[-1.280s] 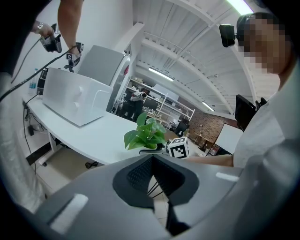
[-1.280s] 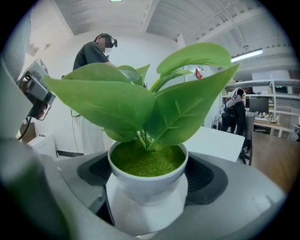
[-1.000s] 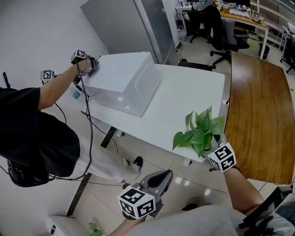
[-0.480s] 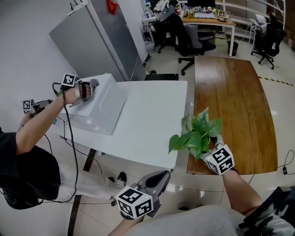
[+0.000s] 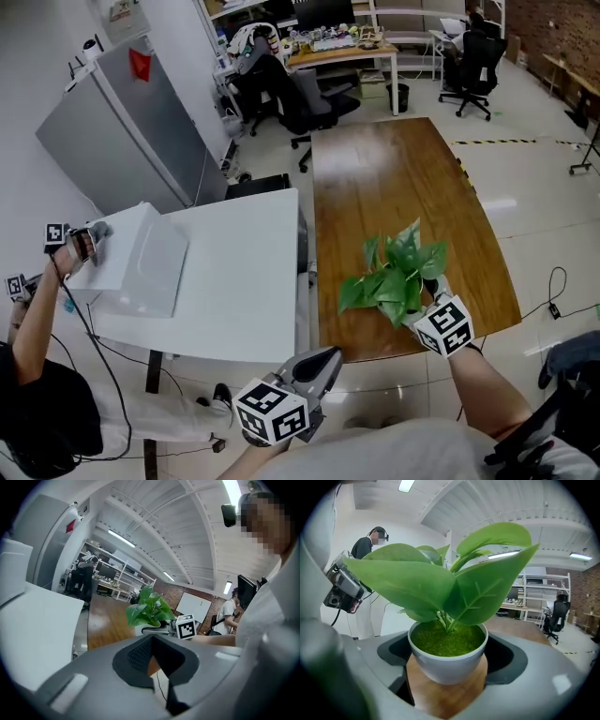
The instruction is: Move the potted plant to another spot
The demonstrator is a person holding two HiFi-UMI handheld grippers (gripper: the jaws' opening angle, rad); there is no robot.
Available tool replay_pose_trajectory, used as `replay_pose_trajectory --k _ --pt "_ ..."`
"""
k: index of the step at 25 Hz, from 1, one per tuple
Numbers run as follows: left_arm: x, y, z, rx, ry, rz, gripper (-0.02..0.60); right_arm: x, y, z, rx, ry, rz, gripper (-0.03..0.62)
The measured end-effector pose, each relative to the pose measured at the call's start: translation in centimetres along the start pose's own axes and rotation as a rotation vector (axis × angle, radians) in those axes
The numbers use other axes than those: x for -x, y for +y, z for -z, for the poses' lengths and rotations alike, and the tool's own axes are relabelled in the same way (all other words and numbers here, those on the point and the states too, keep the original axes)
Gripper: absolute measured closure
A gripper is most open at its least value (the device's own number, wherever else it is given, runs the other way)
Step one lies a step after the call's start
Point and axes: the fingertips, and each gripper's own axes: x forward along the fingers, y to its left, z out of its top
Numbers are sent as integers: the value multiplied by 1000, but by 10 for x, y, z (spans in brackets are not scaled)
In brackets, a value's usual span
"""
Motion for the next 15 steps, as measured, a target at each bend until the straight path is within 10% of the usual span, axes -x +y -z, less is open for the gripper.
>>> replay_pose_trajectory --k 15 --pt "-90 -81 15 -30 77 171 586 117 -81 41 -48 34 172 123"
